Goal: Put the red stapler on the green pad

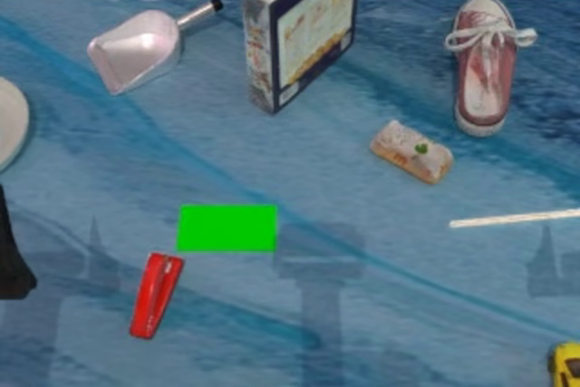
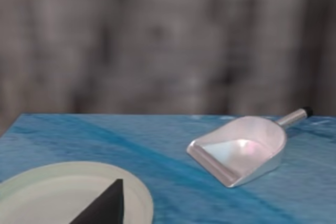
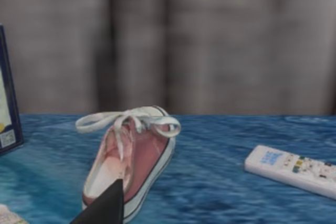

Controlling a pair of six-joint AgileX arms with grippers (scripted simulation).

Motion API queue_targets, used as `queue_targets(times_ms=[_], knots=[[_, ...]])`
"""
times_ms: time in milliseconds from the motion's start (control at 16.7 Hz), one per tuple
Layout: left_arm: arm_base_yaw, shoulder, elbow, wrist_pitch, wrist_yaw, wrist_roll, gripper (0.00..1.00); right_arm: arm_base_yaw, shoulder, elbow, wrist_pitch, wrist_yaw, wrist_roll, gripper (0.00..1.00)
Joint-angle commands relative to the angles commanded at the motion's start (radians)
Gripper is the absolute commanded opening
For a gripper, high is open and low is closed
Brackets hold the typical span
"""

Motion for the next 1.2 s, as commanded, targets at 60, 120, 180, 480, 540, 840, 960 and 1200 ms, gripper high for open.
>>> queue_targets(times_ms=[60,120,180,480,540,840,960,1200], knots=[[0.0,0.0,0.0,0.0,0.0,0.0,1.0,0.0,0.0,0.0,0.0,0.0,0.0,1.0],[0.0,0.0,0.0,0.0,0.0,0.0,1.0,0.0,0.0,0.0,0.0,0.0,0.0,1.0],[-0.004,0.011,0.011,-0.009,0.0,-0.002,1.0,0.0,0.0,0.0,0.0,0.0,0.0,1.0],[-0.068,0.224,0.206,-0.173,0.002,-0.033,1.0,0.0,0.0,0.0,0.0,0.0,0.0,1.0],[-0.087,0.299,0.265,-0.224,0.001,-0.042,1.0,0.0,0.0,0.0,0.0,0.0,0.0,1.0],[-0.199,0.796,0.6,-0.53,-0.003,-0.09,1.0,0.0,0.0,0.0,0.0,0.0,0.0,1.0],[-0.246,1.007,0.736,-0.66,-0.005,-0.109,1.0,0.0,0.0,0.0,0.0,0.0,0.0,1.0],[-0.334,1.357,0.988,-0.893,-0.006,-0.146,1.0,0.0,0.0,0.0,0.0,0.0,0.0,1.0]])
